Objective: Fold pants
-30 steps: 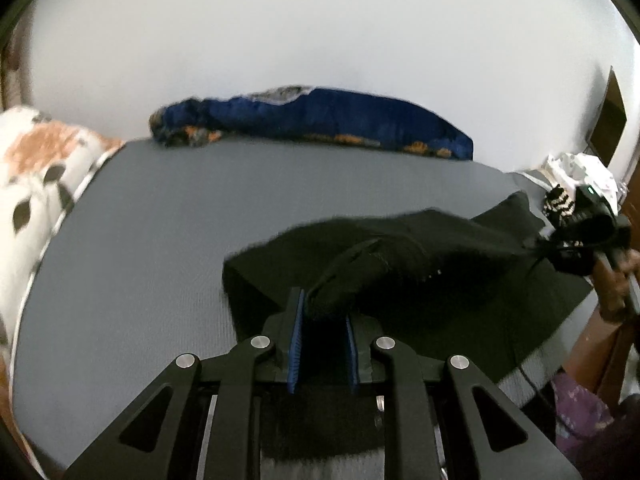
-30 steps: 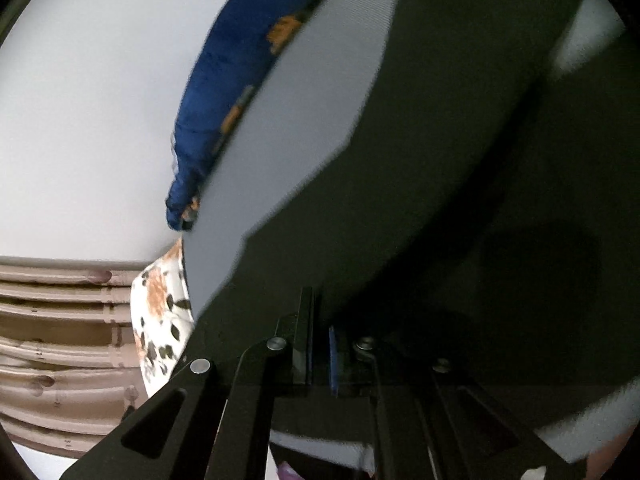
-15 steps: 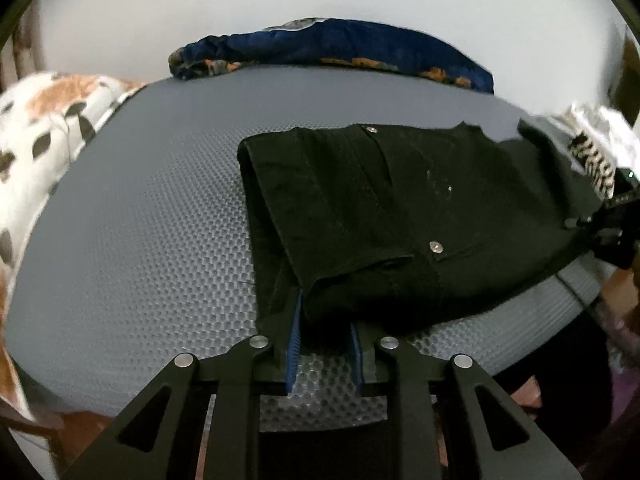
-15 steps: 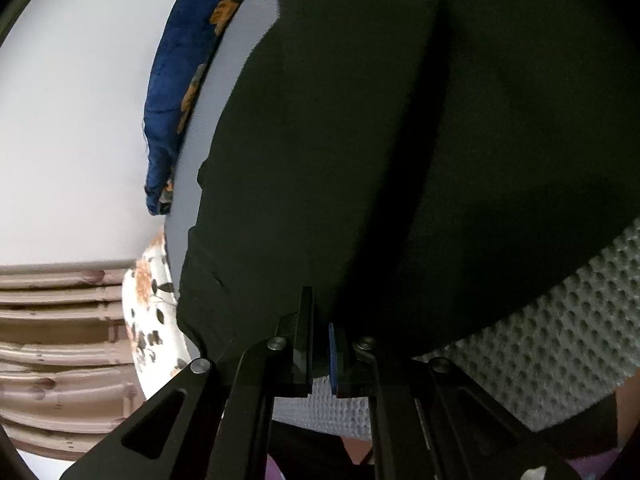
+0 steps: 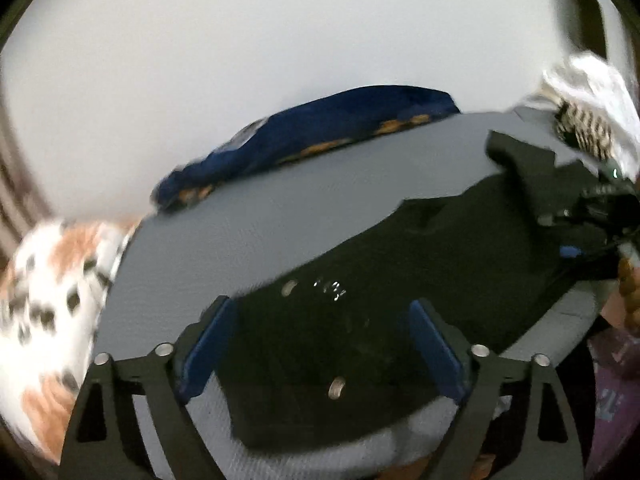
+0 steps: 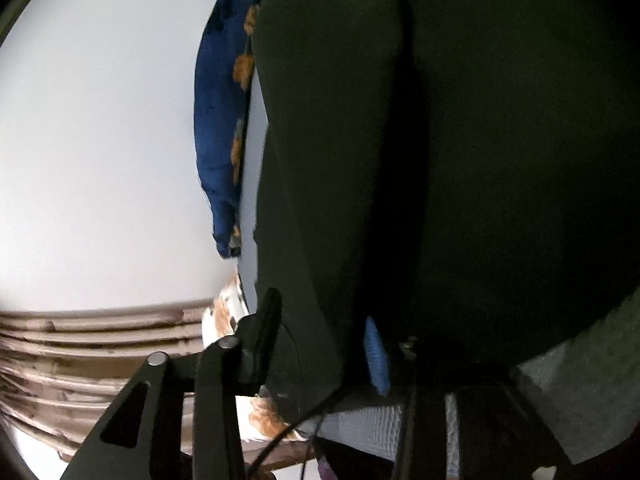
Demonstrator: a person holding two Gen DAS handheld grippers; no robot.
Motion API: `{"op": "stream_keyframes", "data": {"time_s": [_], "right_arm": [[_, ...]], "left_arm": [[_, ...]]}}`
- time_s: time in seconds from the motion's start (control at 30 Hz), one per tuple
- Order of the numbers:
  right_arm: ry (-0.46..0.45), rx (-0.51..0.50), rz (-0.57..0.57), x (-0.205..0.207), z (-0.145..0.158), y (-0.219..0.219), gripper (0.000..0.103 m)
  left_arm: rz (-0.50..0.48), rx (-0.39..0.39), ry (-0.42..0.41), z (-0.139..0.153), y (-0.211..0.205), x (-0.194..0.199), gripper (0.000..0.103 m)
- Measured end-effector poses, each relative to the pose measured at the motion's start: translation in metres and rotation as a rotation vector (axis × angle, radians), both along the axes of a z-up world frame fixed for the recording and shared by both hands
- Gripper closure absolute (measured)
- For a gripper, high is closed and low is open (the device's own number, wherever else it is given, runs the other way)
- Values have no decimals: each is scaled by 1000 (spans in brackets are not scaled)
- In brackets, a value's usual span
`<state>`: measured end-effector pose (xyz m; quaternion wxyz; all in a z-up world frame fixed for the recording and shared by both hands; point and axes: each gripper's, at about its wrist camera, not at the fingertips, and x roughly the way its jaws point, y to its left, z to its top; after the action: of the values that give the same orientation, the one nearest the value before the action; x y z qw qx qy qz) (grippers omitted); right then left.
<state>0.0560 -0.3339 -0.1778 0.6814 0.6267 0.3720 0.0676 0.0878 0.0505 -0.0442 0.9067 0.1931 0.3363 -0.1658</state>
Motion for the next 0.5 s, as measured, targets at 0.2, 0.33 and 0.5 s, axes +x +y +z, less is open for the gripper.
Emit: {"op": "stream_keyframes", "data": {"time_s": [0.2,0.33,0.5], "right_arm": [[3,-46,35,9,9,-21,55],[-43,5,46,21,4,-33,51],[-119,105,23,24,1,-54,45]], "left_arm": [[-73,-37,41,6,-7,-2,13],[-219,-246,185,13,-37,7,12],[-432,-328,307,-13,-123,23,12]]}}
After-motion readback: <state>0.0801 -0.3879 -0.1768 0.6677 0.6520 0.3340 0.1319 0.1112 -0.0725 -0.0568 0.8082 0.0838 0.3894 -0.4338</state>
